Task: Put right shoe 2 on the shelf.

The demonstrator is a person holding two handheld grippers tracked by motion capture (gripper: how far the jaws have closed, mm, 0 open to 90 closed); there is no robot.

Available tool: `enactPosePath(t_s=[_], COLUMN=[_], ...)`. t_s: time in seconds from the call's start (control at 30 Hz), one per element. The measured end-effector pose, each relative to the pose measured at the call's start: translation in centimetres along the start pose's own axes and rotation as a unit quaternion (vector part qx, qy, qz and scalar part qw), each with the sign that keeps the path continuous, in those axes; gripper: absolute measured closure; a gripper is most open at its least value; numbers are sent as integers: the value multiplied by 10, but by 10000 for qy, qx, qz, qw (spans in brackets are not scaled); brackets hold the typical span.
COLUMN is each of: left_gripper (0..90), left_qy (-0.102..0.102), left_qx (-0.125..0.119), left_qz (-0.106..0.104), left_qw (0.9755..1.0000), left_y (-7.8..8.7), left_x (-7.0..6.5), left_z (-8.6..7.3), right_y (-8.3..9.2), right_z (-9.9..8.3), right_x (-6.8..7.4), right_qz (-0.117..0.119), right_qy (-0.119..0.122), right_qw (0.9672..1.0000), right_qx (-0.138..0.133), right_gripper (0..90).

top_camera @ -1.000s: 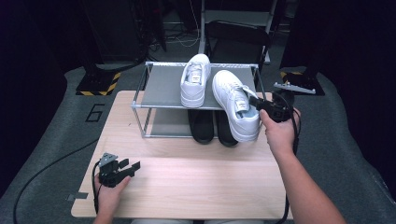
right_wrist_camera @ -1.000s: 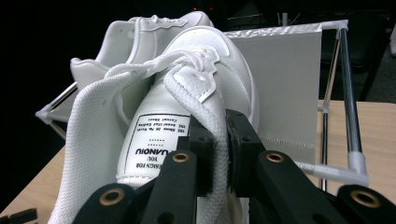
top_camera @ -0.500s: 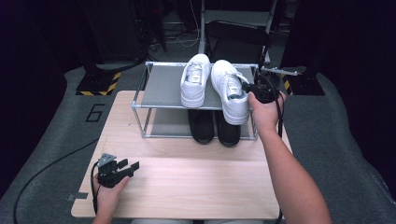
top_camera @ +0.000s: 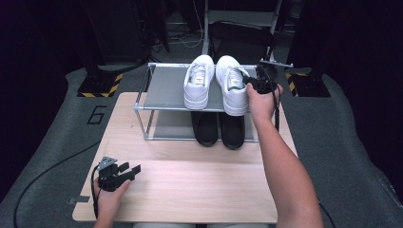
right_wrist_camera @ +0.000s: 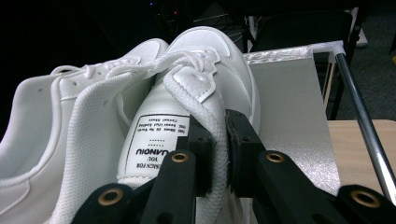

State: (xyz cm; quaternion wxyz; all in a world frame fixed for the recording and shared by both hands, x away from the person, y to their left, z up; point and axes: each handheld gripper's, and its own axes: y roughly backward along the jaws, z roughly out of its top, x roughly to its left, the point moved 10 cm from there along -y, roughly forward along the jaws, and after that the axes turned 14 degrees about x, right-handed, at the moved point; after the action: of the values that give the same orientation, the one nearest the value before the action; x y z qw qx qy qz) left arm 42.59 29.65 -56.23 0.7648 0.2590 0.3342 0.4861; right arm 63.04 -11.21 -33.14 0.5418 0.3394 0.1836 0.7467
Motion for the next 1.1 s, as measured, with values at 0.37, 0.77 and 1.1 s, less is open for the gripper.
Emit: enactPosePath(t_s=[0.37, 0.77, 1.1], left_gripper=[400, 400, 400], left_qy=[68, -51, -12], left_qx=[-35, 44, -77], left_qz=[-19, -1, 4], left_qw=[10000, 10000, 10000], left_y=[-2, -3, -3], left_x=[-2, -5, -7], left_z=[-1, -3, -1], right_y=[-19, 3, 49], right_z=[6, 12, -8], right_x=[-2, 8, 25], right_qz=[-16, 258, 289], right_qy=[-241, 89, 756], right_qw=[9997, 9993, 9955], right_qx=[33, -267, -493], right_gripper=[799, 547, 473])
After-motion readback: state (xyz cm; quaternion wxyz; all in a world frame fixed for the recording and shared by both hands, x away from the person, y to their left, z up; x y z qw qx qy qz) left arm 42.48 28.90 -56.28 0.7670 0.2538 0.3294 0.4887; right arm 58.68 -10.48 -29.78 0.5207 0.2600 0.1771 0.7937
